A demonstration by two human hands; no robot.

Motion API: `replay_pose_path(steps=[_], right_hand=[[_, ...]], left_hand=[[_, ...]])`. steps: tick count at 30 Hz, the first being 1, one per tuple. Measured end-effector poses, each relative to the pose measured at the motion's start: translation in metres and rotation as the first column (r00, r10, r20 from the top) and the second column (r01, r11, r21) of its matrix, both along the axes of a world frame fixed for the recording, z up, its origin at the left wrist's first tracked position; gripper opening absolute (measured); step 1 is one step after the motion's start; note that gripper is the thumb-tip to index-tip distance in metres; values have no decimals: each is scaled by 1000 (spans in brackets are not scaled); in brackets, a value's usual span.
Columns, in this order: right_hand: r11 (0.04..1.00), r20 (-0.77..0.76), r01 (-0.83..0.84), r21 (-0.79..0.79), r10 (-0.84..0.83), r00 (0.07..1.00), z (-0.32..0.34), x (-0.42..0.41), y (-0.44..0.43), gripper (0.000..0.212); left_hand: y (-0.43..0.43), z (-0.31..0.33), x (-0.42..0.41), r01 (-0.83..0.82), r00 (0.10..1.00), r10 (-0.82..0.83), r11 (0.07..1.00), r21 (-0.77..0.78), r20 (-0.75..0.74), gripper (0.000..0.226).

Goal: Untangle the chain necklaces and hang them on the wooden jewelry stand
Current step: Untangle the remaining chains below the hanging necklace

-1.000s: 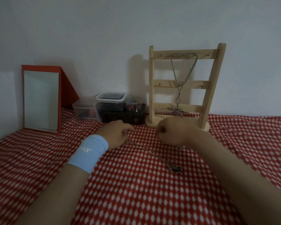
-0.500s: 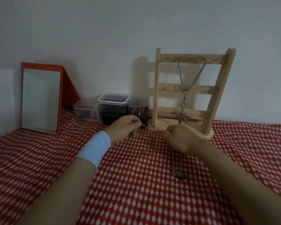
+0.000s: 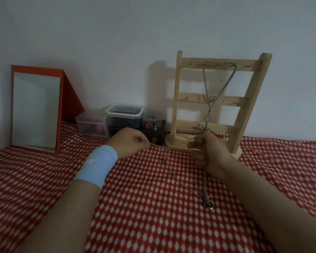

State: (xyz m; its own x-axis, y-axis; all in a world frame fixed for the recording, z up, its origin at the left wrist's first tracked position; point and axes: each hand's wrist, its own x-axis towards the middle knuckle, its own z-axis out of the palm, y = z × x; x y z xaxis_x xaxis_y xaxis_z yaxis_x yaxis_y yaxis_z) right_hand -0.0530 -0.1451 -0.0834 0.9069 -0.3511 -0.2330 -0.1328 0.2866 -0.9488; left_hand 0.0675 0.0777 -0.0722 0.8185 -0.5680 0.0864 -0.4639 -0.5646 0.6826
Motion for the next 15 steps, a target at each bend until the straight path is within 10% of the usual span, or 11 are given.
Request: replay_pose_path(steps=[6, 10, 15], right_hand=[[800, -139, 12, -600, -119, 983, -2, 0, 3, 28], [311, -205, -168, -935, -91, 974, -4, -4, 6, 39], [-273, -318, -350, -896, -155, 935, 4, -4, 21, 27]], left_hand=[[0, 6, -7, -185, 829, -264, 702, -687, -493, 17], [0, 9, -8, -38, 932, -154, 860, -510, -329, 12], [-4, 14, -13, 74, 986, -111, 962, -264, -128, 11]])
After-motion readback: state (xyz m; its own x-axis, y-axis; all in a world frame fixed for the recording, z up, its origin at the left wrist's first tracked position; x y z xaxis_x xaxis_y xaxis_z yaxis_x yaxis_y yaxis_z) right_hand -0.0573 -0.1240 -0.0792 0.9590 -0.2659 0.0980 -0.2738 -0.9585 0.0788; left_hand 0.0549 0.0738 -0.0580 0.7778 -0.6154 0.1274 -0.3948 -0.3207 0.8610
